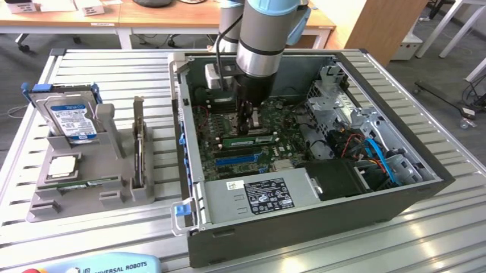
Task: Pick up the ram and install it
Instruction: 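Press down the ram until it locks into place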
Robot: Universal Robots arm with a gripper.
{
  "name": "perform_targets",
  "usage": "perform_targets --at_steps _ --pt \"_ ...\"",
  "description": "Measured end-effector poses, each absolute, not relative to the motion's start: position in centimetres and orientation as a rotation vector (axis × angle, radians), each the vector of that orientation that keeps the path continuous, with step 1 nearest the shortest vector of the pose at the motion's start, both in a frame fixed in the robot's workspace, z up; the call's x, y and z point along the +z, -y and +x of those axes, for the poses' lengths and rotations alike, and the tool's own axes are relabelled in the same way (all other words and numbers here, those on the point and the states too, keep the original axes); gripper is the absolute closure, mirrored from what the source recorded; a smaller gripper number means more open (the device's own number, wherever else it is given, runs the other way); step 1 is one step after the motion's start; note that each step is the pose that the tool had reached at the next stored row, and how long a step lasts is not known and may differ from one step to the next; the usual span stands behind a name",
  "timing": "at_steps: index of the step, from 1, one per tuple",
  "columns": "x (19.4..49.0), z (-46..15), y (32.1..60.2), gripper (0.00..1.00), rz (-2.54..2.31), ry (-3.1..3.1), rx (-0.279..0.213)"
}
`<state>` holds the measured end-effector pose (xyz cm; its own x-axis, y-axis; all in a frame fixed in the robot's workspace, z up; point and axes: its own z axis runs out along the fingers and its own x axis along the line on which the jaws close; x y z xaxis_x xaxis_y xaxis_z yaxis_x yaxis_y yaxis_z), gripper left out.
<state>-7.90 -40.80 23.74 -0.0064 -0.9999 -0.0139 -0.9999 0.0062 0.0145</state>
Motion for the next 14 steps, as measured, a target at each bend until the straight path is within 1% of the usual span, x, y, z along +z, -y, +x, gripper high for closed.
perform_targets --at_steps 14 --pt "23.74 -8.55 41.14 0.9 2.214 2.228 -0.031"
